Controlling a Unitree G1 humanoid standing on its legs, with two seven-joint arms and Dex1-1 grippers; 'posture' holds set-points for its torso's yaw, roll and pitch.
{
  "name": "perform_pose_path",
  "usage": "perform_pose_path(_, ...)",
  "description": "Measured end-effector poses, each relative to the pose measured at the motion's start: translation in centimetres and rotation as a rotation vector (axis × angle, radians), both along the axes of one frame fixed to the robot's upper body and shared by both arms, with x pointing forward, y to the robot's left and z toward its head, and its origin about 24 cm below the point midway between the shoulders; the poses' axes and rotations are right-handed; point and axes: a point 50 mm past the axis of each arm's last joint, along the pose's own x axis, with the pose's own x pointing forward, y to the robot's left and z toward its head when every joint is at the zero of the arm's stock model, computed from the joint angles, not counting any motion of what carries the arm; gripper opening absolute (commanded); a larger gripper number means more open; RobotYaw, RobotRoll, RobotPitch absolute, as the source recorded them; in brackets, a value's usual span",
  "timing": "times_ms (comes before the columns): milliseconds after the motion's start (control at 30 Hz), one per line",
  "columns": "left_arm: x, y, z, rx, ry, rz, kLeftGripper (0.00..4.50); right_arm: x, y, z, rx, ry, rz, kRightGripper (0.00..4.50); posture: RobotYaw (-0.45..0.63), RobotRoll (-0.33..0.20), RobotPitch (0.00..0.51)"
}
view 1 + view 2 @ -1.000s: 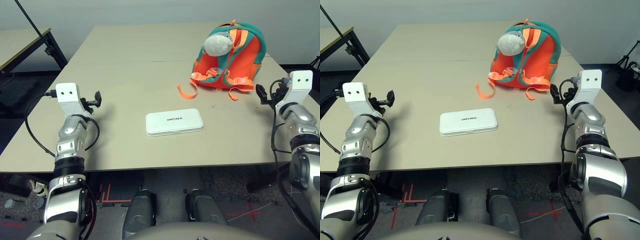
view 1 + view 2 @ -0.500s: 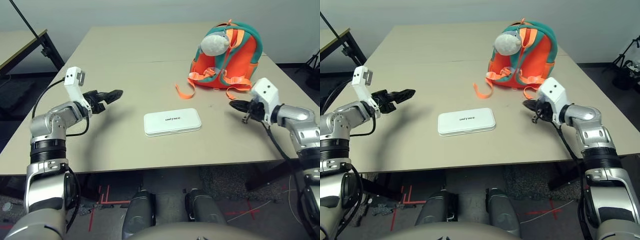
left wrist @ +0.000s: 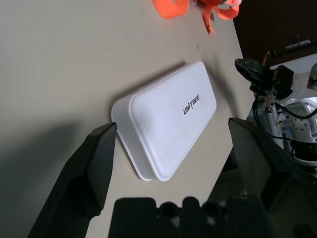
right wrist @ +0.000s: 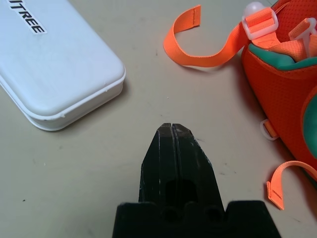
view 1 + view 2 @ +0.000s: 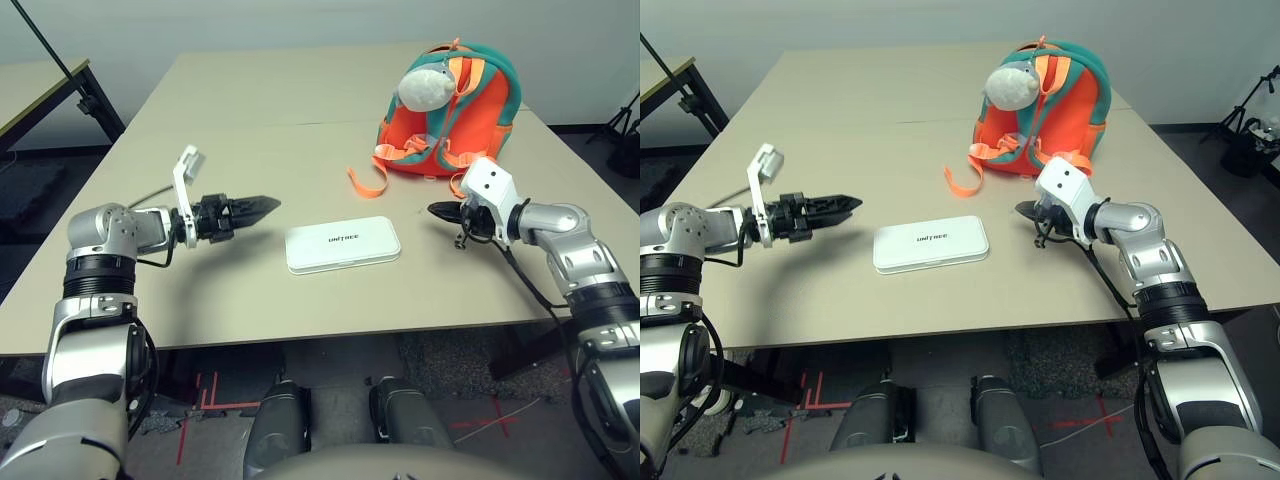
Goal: Put the pencil case into the backpack and zip it.
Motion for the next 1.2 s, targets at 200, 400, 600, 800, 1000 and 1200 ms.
perform_pose_path(200,0.2,-0.2,-0.4,-0.042,0.056,-0.012,4.50,0.1,0.1,-0.1,-0.003,-0.010,0.006,0.01,-0.10,0.000,0.001)
perform_pose_path(400,-0.1,-0.9,-1.4,-0.077,0.132,-0.051,4.50,0.2,-0.2,-0.6,-0.019,0.004,-0.006,0.01,-0.11,0.000,0.000)
perform_pose_path(600,-0.1,-1.6,-2.0,-0.066,0.175,-0.089,4.50,0.4,-0.1,-0.6,-0.025,-0.003,-0.001,0.01,-0.11,0.000,0.003)
perform_pose_path(800,-0.4,-1.6,-2.8,-0.041,0.222,-0.096,4.50,0.3,0.3,-1.1,-0.043,0.007,0.015,0.01,-0.11,0.000,0.008)
perform_pose_path(1000,-0.4,-1.5,-3.1,-0.035,0.229,-0.096,4.50,0.3,0.7,-1.6,-0.083,0.011,0.041,0.01,-0.11,0.000,0.010)
perform_pose_path(1200,-0.1,-1.8,-3.2,-0.033,0.227,-0.094,4.50,0.3,1.4,-2.5,-0.127,0.027,0.072,0.01,-0.10,0.000,0.011)
